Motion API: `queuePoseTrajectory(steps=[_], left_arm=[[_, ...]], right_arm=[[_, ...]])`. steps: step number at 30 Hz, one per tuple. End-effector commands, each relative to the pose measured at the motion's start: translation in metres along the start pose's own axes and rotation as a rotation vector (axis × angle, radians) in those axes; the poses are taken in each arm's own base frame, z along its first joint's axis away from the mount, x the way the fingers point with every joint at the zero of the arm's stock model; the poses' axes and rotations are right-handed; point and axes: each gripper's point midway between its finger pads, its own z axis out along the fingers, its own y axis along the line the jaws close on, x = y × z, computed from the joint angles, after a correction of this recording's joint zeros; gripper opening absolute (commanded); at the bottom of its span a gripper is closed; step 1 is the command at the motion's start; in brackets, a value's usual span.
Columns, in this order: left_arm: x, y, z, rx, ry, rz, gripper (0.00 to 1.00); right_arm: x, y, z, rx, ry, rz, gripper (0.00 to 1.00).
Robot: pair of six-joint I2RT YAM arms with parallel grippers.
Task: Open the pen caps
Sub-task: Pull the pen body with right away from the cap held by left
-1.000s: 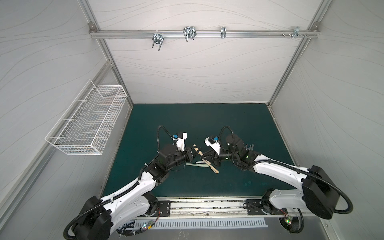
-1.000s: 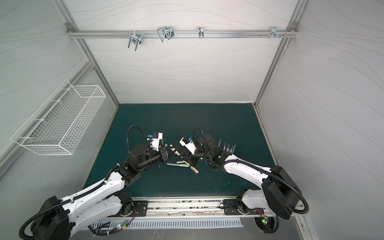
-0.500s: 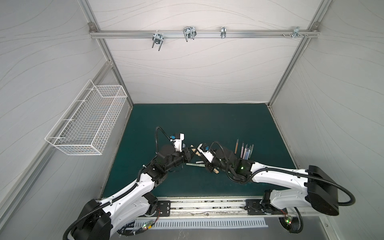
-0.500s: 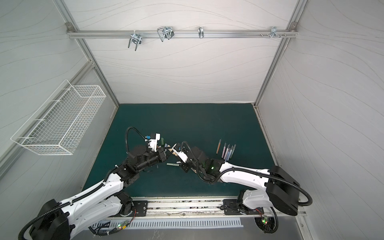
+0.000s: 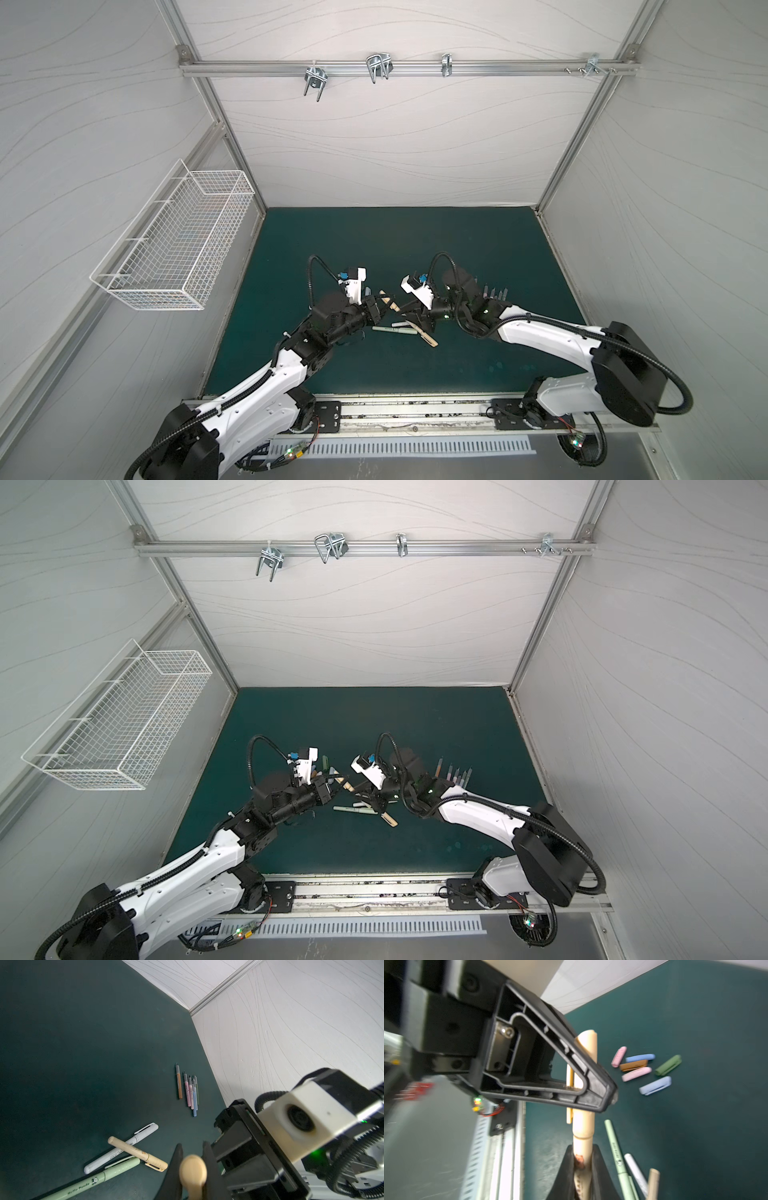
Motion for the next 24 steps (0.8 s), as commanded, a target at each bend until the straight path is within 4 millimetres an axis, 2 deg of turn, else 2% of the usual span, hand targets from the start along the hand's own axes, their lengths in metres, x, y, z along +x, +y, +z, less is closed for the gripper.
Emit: queuePoseTrajectory(steps=[1,4,8,11,14,17,21,24], left_arm=[[-0.067,0.021,-0.017,-0.128,-0.298,0.018,0.0],[-0.067,0.022,-0.017,-0.128,-0.3,0.015,0.0],[-0.068,0.023,-0.019,-0.132,-0.304,0.013,0.0],[-0.069,0.024,-0.02,-0.137,-0.312,0.013,0.0],[-0.07,0.025,-0.022,-0.144,-0.319,0.007,0.0],[-0.071,0.027,-0.023,-0.149,-0.322,0.007,0.0],[-0.071,0.029,-0.023,-0.154,-0.327,0.002,0.0],[-0.072,0.03,-0.024,-0.156,-0.331,0.003,0.0]], right_arm=[[0.046,0.04,-0.006,-0.252,0.152,0.177,0.0],[0.05,0.026,-0.003,-0.133,0.171,0.156,0.0],[0.059,-0.001,0.002,0.198,0.227,-0.02,0.0],[0.055,-0.015,-0.003,0.389,0.224,-0.129,0.0],[0.05,-0.021,-0.008,0.494,0.218,-0.189,0.0],[0.05,-0.006,-0.006,0.402,0.204,-0.174,0.0],[0.054,0.027,-0.008,0.025,0.202,-0.022,0.0],[0.051,0.04,-0.013,-0.148,0.185,0.066,0.0]])
